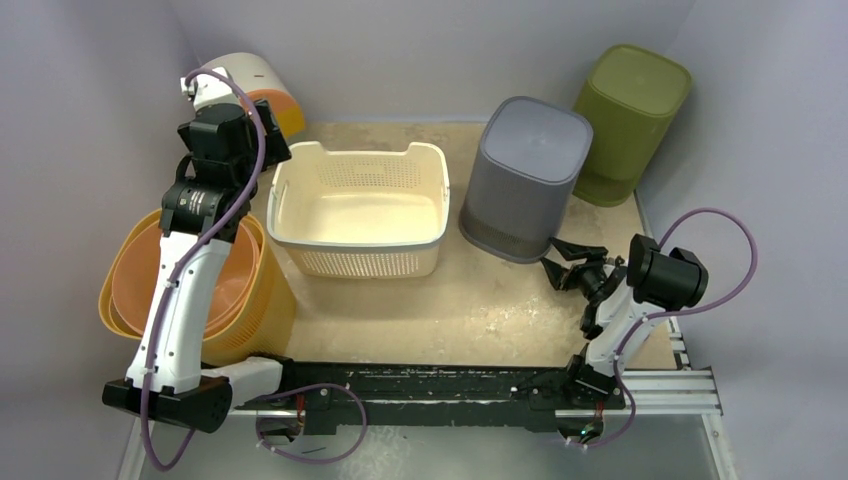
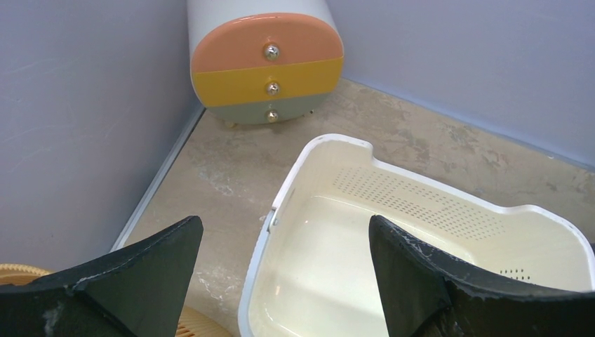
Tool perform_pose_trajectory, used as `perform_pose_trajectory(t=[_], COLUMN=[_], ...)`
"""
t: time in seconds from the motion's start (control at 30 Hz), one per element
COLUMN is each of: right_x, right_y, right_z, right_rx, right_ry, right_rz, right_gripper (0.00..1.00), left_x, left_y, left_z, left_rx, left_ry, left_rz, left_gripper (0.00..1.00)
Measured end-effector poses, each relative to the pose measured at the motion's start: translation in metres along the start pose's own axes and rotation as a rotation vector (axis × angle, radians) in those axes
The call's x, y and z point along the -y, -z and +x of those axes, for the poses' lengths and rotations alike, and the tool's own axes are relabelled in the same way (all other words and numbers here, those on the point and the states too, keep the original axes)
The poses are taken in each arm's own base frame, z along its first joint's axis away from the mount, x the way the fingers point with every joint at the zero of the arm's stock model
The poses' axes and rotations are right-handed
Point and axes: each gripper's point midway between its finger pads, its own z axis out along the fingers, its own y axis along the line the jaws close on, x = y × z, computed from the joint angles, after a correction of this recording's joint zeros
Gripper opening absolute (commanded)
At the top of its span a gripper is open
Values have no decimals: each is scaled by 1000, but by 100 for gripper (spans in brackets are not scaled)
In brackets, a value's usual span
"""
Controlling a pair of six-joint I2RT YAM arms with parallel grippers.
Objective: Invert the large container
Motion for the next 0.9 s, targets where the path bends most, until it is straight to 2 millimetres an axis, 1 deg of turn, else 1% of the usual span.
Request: perform_pose_trajectory(t=[0.1,0.2,0.23,0.27,0.33,0.53,0.57,0.6,0.7,0.8,0.83,0.87,0.9], right_x=[-1,1,1,0,-3,-16,-22,-32,-79,-129,-141,-148,-148], right_y=[1,2,3,3,4,8,9,11,17,18,16,14,13], right_z=[2,3,4,4,6,9,10,12,20,25,24,22,21], right_rx=[-10,-11,-11,-12,-16,-11,-12,-12,-10,-7,-2,0,-4], right_ry=[15,37,44,52,75,107,127,165,351,552,601,636,654], right_rz=[-8,-7,-9,-12,-24,-54,-71,-101,-219,-284,-289,-281,-263], right_gripper=[73,82,87,98,100,100,100,100,100,100,100,100,100], left_x=[0,-2,-2,-2,-2,1,2,3,8,13,15,17,18], left_y=[-1,-3,-4,-5,-6,-10,-10,-11,-15,-19,-21,-22,-24], left_z=[4,15,18,21,25,30,29,29,28,29,29,30,31], left_rx=[-6,-27,-34,-41,-51,-58,-57,-56,-51,-54,-56,-59,-61], left_ry=[-3,-14,-18,-22,-26,-28,-26,-24,-18,-13,-11,-10,-11], left_rz=[0,-5,-6,-6,-7,5,10,15,27,42,47,52,56], left_gripper=[86,86,86,86,86,86,86,86,86,86,86,86,86])
